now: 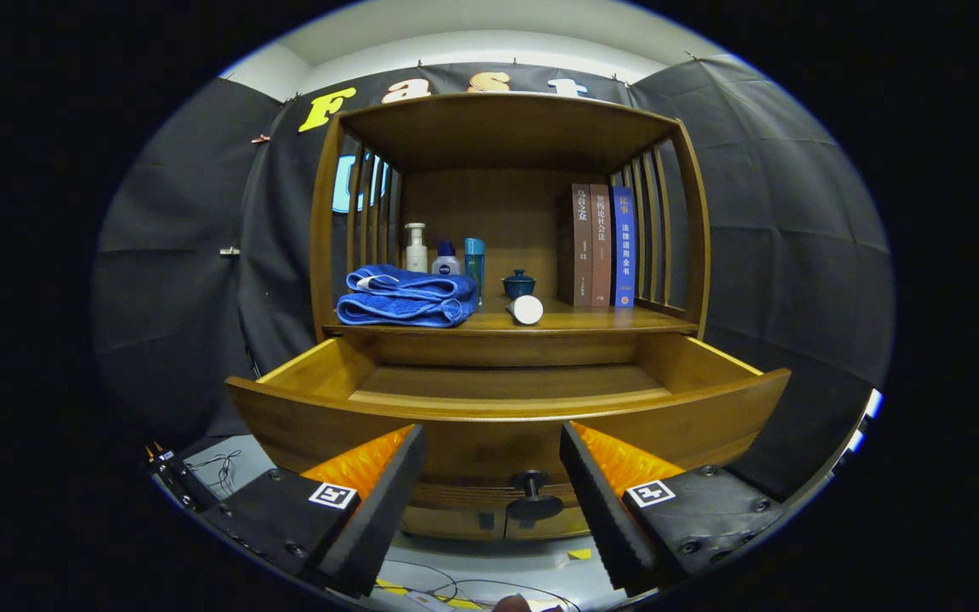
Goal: Pull open the drawer, take out the items inside it, and place them on the countertop above the cabinet.
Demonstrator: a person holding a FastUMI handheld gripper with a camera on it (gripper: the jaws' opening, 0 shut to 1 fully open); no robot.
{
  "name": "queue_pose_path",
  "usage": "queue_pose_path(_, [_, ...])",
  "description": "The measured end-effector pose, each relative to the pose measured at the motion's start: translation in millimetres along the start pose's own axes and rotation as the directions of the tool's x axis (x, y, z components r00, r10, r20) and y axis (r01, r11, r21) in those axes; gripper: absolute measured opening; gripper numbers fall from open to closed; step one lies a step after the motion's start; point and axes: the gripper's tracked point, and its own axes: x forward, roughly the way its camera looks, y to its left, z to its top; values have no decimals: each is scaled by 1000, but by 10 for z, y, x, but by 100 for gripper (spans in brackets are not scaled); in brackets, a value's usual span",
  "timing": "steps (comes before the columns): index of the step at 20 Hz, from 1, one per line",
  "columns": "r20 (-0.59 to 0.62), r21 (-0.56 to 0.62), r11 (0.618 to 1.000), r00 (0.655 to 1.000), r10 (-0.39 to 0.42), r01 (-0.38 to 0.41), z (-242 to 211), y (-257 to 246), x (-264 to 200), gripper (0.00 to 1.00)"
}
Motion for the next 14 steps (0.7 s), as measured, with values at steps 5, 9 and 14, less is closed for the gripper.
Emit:
queue_pose_path(5, [44, -78, 997, 999, -19, 23, -78, -109, 51, 99])
queue_pose_path(9, [65, -68, 997, 998, -25, 29, -89, -148, 74, 99])
queue_pose_path(14, [68, -47, 999, 997, -25, 28, -146, -157, 88, 99])
